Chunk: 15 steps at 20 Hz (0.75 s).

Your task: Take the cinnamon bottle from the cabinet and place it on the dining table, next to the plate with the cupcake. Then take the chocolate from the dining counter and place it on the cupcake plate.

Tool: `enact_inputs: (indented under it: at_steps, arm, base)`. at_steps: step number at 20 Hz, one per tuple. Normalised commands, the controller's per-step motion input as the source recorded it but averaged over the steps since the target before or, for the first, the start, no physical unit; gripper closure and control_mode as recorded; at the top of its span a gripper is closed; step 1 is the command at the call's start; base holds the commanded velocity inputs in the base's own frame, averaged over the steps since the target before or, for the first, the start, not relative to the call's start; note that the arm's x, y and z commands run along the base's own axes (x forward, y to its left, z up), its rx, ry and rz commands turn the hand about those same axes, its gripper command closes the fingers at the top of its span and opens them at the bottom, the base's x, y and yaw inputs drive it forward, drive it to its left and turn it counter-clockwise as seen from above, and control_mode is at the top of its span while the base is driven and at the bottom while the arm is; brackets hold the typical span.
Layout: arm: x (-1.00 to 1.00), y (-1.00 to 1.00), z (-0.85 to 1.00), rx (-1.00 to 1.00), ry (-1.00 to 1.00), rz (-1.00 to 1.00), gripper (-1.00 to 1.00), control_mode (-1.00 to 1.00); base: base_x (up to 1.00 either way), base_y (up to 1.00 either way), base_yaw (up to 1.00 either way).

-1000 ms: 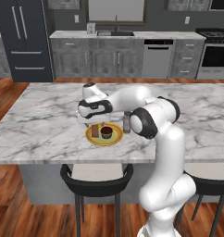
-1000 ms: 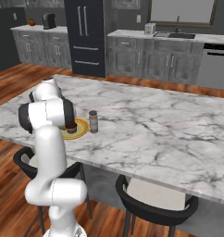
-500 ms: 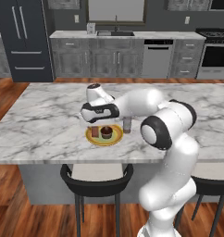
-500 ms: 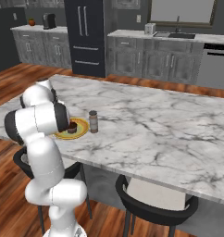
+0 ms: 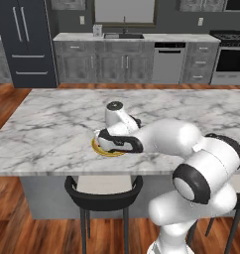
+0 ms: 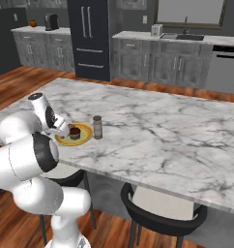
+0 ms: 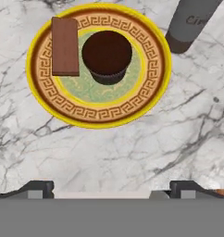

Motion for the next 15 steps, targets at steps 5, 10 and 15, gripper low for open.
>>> enact_inputs:
  at_steps: [5, 10, 15]
  arm:
    - [-0.63, -0.33, 0.28, 0.09, -0.02, 0.07, -1.0, -1.0]
    - [-0.6, -0.28, 0.37, 0.07, 0.03, 0.1, -1.0, -1.0]
    - [-0.65, -0.24, 0.39, 0.03, 0.05, 0.14, -1.0, -1.0]
  base:
    - [0.0, 0.0, 0.0]
    - [0.0, 0.0, 0.0]
    - [0.0, 0.0, 0.0]
